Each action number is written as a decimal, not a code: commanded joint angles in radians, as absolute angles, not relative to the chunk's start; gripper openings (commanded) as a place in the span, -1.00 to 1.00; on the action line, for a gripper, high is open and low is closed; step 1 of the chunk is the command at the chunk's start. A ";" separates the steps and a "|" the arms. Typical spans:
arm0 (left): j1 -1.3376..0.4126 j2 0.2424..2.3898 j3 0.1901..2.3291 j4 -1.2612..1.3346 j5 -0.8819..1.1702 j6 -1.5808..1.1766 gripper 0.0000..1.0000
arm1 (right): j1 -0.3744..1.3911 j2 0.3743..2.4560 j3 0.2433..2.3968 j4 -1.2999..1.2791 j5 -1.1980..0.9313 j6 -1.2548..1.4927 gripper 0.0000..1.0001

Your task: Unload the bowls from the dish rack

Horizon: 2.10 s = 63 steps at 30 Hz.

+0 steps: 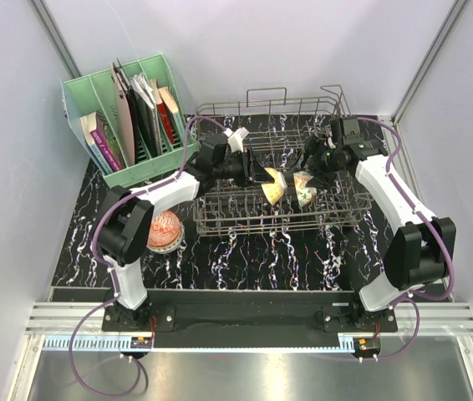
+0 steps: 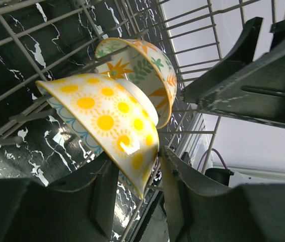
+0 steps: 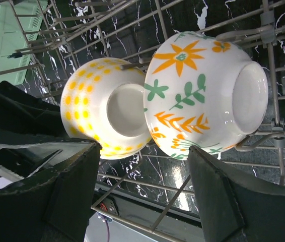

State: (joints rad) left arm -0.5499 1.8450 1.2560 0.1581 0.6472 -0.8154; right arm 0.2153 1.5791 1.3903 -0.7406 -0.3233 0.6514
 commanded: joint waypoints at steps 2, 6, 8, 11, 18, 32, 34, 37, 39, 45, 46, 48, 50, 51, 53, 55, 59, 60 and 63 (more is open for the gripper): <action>-0.549 1.873 1.278 0.291 0.657 -0.854 -0.24 | 0.222 1.580 1.424 -0.712 -0.327 0.644 0.57; -0.552 1.902 1.241 0.414 0.687 -0.949 -0.53 | 0.221 1.578 1.407 -0.712 -0.333 0.647 0.57; -0.557 1.902 1.239 0.434 0.689 -0.954 -0.74 | 0.222 1.580 1.402 -0.713 -0.333 0.649 0.57; -0.558 1.899 1.253 0.413 0.690 -0.940 -0.94 | 0.222 1.583 1.401 -0.713 -0.328 0.649 0.57; -0.557 1.881 1.318 0.331 0.696 -0.881 -1.00 | 0.222 1.591 1.411 -0.715 -0.327 0.652 0.57; -0.558 1.812 1.442 0.242 0.724 -0.859 -1.00 | 0.222 1.606 1.408 -0.721 -0.291 0.686 0.55; -0.560 1.804 1.465 0.219 0.726 -0.853 -1.00 | 0.222 1.609 1.408 -0.722 -0.290 0.693 0.55; -0.557 1.783 1.489 0.180 0.715 -0.830 -1.00 | 0.222 1.603 1.413 -0.721 -0.281 0.695 0.56; -0.555 1.769 1.506 0.135 0.709 -0.819 -1.00 | 0.222 1.605 1.420 -0.721 -0.278 0.693 0.56; -0.557 1.761 1.543 0.068 0.706 -0.790 -1.00 | 0.222 1.623 1.431 -0.721 -0.282 0.706 0.56; -0.555 1.761 1.542 0.064 0.710 -0.787 -1.00 | 0.222 1.624 1.433 -0.719 -0.281 0.707 0.56; -0.557 1.752 1.536 0.061 0.709 -0.787 -1.00 | 0.222 1.626 1.440 -0.721 -0.278 0.706 0.56; -0.555 1.737 1.536 0.048 0.712 -0.779 -1.00 | 0.222 1.628 1.445 -0.721 -0.273 0.706 0.56; -0.555 1.732 1.537 0.043 0.712 -0.775 -1.00 | 0.222 1.628 1.451 -0.721 -0.273 0.706 0.56; -0.557 1.724 1.548 0.013 0.722 -0.756 -1.00 | 0.222 1.629 1.459 -0.721 -0.278 0.707 0.56; -0.557 1.723 1.568 0.003 0.733 -0.739 -1.00 | 0.222 1.631 1.476 -0.721 -0.284 0.715 0.57; -0.558 1.724 1.614 -0.049 0.761 -0.720 -1.00 | 0.222 1.637 1.522 -0.722 -0.298 0.724 0.56; -0.558 1.723 1.627 -0.061 0.755 -0.713 -1.00 | 0.222 1.637 1.543 -0.723 -0.299 0.729 0.56; -0.560 1.713 1.644 -0.109 0.730 -0.681 -1.00 | 0.222 1.643 1.587 -0.727 -0.314 0.736 0.56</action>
State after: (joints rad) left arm -0.5541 1.8034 1.5650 -0.1200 0.7002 -0.7307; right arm 0.2161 1.6379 1.4982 -0.7391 -0.3145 0.7170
